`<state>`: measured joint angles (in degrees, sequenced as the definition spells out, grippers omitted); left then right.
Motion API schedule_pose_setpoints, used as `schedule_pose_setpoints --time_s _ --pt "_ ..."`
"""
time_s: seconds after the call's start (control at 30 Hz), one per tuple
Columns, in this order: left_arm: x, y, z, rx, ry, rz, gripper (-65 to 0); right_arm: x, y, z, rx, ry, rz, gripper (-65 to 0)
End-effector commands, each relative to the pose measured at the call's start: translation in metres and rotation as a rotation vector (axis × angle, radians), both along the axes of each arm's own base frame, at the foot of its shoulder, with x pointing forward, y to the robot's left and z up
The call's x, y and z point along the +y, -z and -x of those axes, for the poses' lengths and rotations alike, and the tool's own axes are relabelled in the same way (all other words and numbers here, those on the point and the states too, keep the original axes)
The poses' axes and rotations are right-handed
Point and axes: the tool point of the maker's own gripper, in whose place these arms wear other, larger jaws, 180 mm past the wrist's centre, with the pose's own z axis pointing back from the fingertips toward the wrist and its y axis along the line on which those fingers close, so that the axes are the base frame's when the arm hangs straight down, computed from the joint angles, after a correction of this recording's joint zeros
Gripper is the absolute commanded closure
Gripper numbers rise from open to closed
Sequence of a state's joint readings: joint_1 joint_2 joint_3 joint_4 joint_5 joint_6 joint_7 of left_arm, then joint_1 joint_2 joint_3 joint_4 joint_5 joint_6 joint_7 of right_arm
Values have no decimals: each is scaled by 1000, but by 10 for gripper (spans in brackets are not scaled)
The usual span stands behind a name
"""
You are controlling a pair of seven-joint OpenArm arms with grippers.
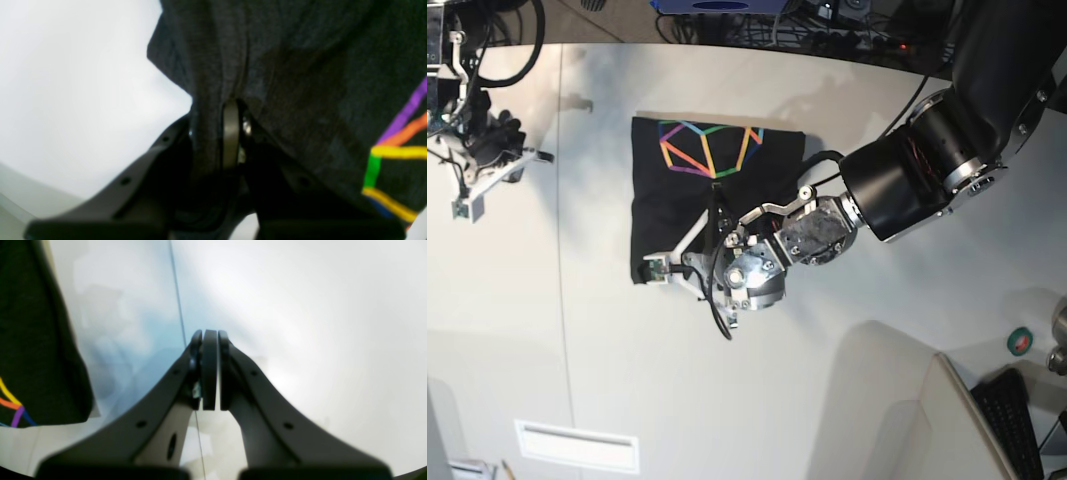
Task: Layout the t-shirt on the table in an organized manner, then fold the t-shirt properly
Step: 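Rotate the folded shirt with the left gripper so the print faces up, then grasp the bundle's edge with both grippers and straighten it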
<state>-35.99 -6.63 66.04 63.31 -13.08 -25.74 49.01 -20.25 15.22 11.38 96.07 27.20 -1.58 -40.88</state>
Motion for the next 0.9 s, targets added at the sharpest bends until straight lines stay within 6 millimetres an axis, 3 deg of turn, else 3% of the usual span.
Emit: schedule_pose_setpoints --time_s 0.0,0.13,0.43,0.57,0.63,0.67,0.77,0.87 --pt "-7 -10 -7 -24 32 12 0 -6 -8 -4 -30 -5 18 0" --pt "-2 -1 5 -11 112 -38 0 -6 -8 -3 -27 -5 18 0" --pt "-4 -4 -4 -77 144 -82 0 -4 -7 -3 -27 -8 16 0" --pt "-8 -12 -11 -98 150 -75 -319 -1 -6 -2 -21 -15 13 0" --pt "-9 -17 -16 -107 150 -71 -449 -1 -6 -2 -20 -14 11 0" --pt "-9 -18 -16 -107 149 -70 -484 -1 -6 -2 -18 -14 11 0" --pt "-9 -29 -30 -132 133 -59 -485 -1 -7 -2 -20 -16 11 0" --pt "-14 -60 -48 -170 39 61 -387 12 -15 -2 -41 -52 4 0"
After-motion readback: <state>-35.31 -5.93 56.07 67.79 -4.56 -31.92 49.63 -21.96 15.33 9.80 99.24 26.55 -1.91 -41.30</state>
